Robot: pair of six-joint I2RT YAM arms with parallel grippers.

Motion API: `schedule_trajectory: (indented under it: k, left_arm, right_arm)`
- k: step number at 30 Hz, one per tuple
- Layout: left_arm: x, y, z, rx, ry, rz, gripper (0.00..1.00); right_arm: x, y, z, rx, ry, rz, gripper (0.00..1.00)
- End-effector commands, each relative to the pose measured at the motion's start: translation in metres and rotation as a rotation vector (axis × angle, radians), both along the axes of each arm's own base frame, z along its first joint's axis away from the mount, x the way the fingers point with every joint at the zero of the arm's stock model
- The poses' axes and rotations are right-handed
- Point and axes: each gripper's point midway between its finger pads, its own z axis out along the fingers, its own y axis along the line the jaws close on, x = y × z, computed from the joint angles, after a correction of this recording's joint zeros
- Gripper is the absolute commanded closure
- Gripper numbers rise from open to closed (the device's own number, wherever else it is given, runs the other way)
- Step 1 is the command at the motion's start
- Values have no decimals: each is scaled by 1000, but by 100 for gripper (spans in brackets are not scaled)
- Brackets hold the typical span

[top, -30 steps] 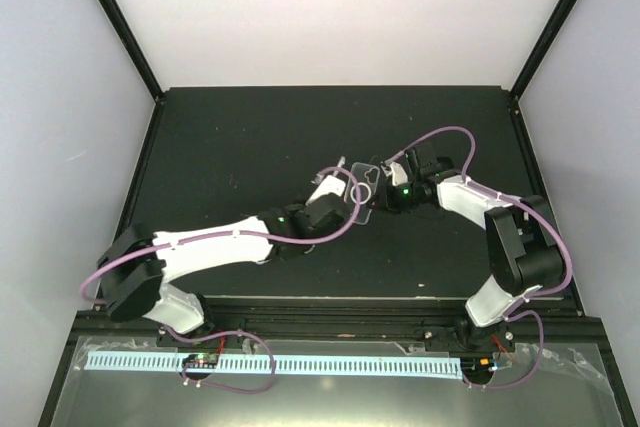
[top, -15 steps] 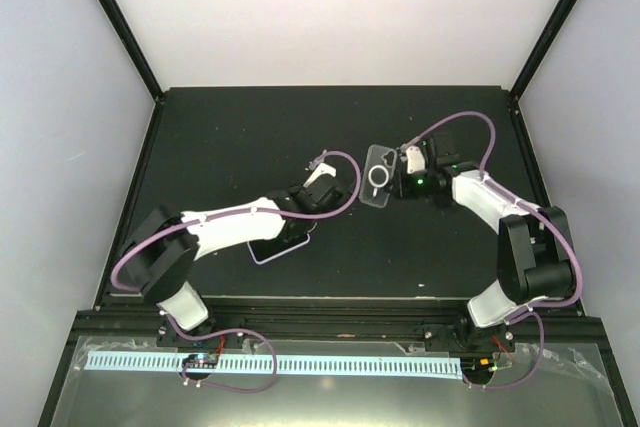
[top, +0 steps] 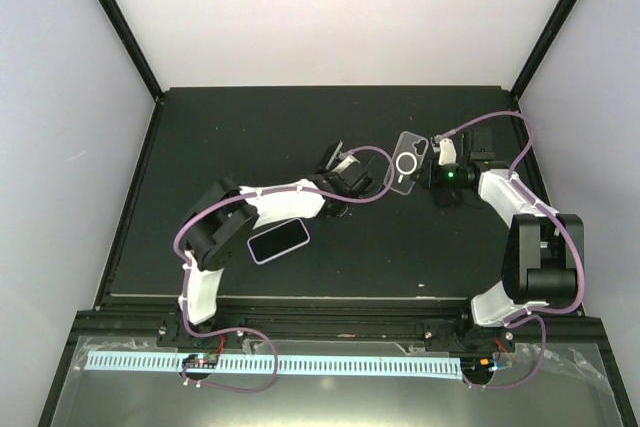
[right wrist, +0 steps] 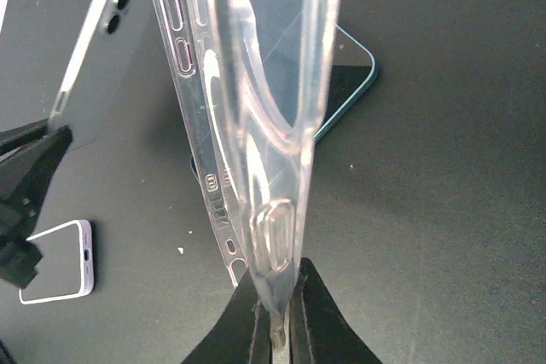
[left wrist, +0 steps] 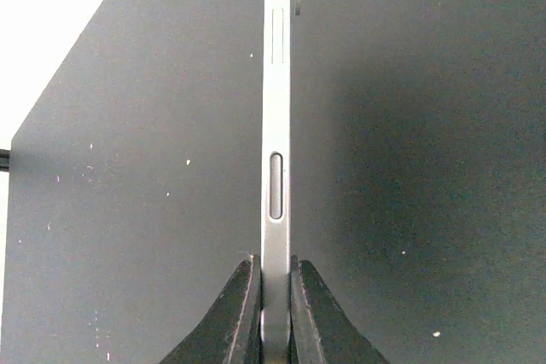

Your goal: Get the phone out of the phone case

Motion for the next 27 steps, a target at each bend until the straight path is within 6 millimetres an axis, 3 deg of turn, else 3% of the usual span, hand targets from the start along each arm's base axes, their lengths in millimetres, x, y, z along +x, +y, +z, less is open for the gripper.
schedule_trajectory:
  k: [1, 12, 17, 27]
  left_arm:
    - [16, 0, 11, 69, -43, 17, 98]
    - [18, -12, -30, 121, 60, -11, 98]
    - [15, -14, -40, 101, 91, -10, 75]
    - [7, -23, -58, 26, 172, -28, 58]
  right_arm:
    - [0, 1, 8, 20, -25, 19, 99]
    - [1, 0, 4, 26, -9, 14, 99]
    - [1, -6, 7, 17, -21, 1, 99]
    - [5, -15, 8, -21, -29, -19, 99]
